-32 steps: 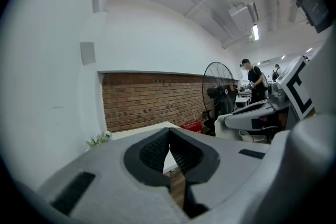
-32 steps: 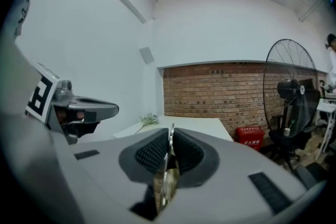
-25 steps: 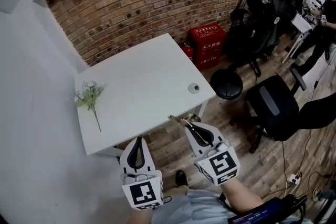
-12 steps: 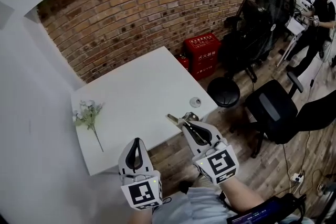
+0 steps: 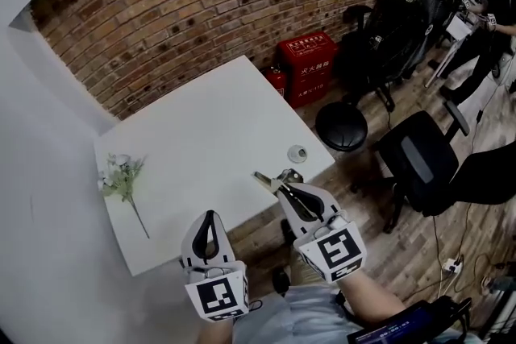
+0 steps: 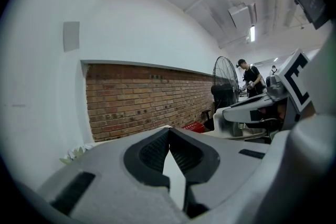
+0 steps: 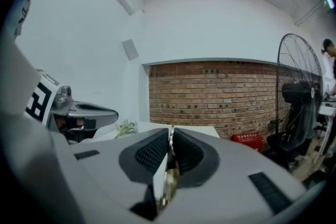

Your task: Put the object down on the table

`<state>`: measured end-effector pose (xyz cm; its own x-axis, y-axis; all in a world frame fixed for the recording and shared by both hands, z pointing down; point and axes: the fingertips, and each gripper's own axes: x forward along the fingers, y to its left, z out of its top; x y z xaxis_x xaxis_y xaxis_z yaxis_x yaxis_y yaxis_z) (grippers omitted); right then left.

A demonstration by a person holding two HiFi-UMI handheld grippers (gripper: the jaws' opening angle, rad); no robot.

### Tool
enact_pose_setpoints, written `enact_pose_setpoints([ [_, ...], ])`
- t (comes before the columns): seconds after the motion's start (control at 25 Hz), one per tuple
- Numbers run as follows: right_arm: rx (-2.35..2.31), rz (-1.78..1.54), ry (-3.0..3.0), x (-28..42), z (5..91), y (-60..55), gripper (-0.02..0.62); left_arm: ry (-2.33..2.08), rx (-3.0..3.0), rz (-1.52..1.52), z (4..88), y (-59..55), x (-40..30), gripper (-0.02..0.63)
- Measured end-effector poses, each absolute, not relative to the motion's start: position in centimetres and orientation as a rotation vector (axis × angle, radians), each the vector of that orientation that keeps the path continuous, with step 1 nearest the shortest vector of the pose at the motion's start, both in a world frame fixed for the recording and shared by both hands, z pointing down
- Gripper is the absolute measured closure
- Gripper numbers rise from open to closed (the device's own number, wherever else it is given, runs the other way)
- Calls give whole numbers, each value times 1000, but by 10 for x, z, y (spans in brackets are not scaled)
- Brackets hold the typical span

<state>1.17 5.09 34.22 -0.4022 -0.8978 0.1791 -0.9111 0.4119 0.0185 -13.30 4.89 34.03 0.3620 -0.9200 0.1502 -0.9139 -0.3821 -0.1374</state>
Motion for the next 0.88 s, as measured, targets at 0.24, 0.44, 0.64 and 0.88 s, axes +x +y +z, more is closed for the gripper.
enact_pose_setpoints([
  [0.24, 1563, 182, -2524, 27, 363, 4, 560, 1772, -2555, -414, 360, 9, -121, 597],
  [0.44, 1525, 262, -2538, 41, 369, -47, 560, 1812, -2541, -465, 368, -34, -104, 598],
  [0.64, 1451, 277, -2593, 46, 362, -89, 560, 1861, -2501, -484, 361, -74, -91, 597],
  [0.88, 1395, 265, -2642, 54, 356, -127, 560, 1890, -2465, -484, 357, -106, -72, 597],
])
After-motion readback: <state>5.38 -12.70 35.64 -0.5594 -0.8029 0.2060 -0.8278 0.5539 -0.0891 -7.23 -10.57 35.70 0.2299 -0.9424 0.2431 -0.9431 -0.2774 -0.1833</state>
